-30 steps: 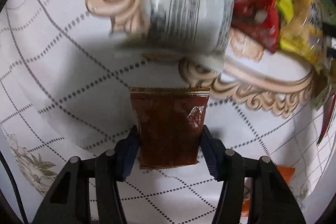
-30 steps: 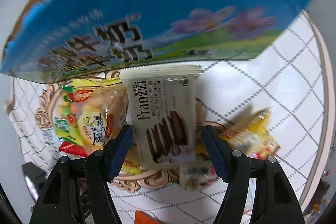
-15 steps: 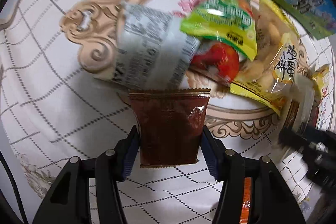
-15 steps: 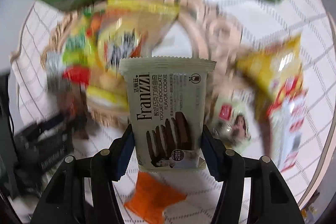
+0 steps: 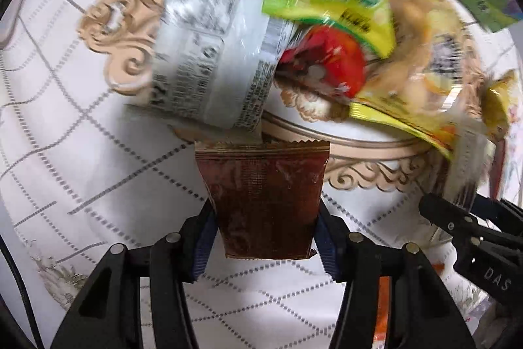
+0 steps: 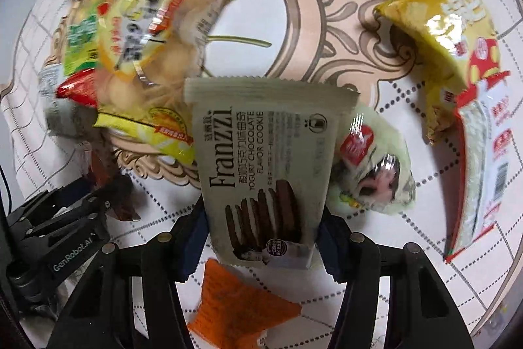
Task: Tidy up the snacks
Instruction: 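Lower both packets into the box and open both tools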
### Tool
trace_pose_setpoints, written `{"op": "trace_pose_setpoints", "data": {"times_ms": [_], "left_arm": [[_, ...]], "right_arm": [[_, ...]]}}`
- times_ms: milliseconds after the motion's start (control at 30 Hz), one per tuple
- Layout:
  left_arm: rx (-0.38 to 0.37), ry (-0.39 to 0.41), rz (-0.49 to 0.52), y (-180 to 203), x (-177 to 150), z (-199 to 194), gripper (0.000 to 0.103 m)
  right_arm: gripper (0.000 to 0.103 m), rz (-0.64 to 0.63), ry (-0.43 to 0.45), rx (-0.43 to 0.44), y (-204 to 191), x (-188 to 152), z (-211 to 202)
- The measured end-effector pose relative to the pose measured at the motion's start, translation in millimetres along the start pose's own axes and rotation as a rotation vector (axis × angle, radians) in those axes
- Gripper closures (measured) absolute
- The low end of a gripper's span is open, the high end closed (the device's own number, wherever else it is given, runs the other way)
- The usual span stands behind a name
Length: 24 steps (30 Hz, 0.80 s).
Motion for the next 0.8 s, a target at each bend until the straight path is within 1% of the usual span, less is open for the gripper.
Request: {"op": "trace_pose_setpoints", "data": {"times_ms": [67,133,267,300,333,367,400,433,467,500,600,667,767,800], "left_arm": [[-0.018,0.025,0.013,3.3,-2.9,-20.2,0.051],[-0.031,0.071,0.031,9.8,-1.7,-48.6,0.051],[-0.09,0.15,0.049,26.0,16.6,-98.9,0.051],[-0.116,0.175,0.055,32.0,25.0,-114.7,0.051],[-0.135,0.194,0.059,37.7,34.3,-129.6,0.051],[-0.151,0.206,0.059,37.6,50.4,-133.5,0.051],[-0.176,0.226,0.067,45.1,62.3,-146.7,0.051],[-0.184,0.239,0.071,45.7,74.7,-152.9,0.051],[-0.19,0.255,0.073,37.7,84.2,-164.2,0.051],[-0.197,0.271,0.084,42.0,96.6,-175.3,0.051],[-0.197,0.303,0.096,42.4,130.2,-198.9,0.051],[-0.179,0.321,0.096,45.0,155.0,-208.2,0.051],[-0.158,0.319,0.088,40.8,189.0,-213.6,0.051],[-0.158,0.306,0.08,40.1,205.3,-210.3,0.051]], "right_arm": [[0.042,0.007,0.023,0.033,-1.3,-8.1,-16.3],[0.044,0.011,0.048,0.063,-0.6,-7.4,-35.3],[0.044,0.014,0.122,0.133,1.9,3.4,-85.5],[0.044,0.015,0.142,0.154,0.3,8.1,-98.6],[0.044,0.011,0.166,0.168,-1.1,18.1,-113.3],[0.044,0.008,0.185,0.179,-0.2,31.2,-127.3],[0.044,0.0,0.212,0.193,-2.3,42.7,-143.4],[0.044,-0.008,0.25,0.204,-4.9,54.6,-163.4],[0.044,-0.015,0.273,0.213,-5.5,63.3,-176.3],[0.044,-0.02,0.291,0.224,0.1,73.1,-193.0],[0.044,-0.043,0.366,0.23,-3.3,112.6,-230.6],[0.044,-0.043,0.394,0.232,-4.0,132.8,-245.9],[0.044,-0.04,0.441,0.23,-8.6,166.4,-261.4],[0.044,-0.041,0.445,0.229,-13.5,171.2,-262.8]]}}
Point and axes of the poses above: each gripper's, at about its wrist camera, not at the fingertips, and z roughly the way its jaws point, y to its right, x to its top, the point moved 5 cm from there along z, roughly the way its jaws point, and after that the axes turned 1 degree about y, right-handed, at the moved point
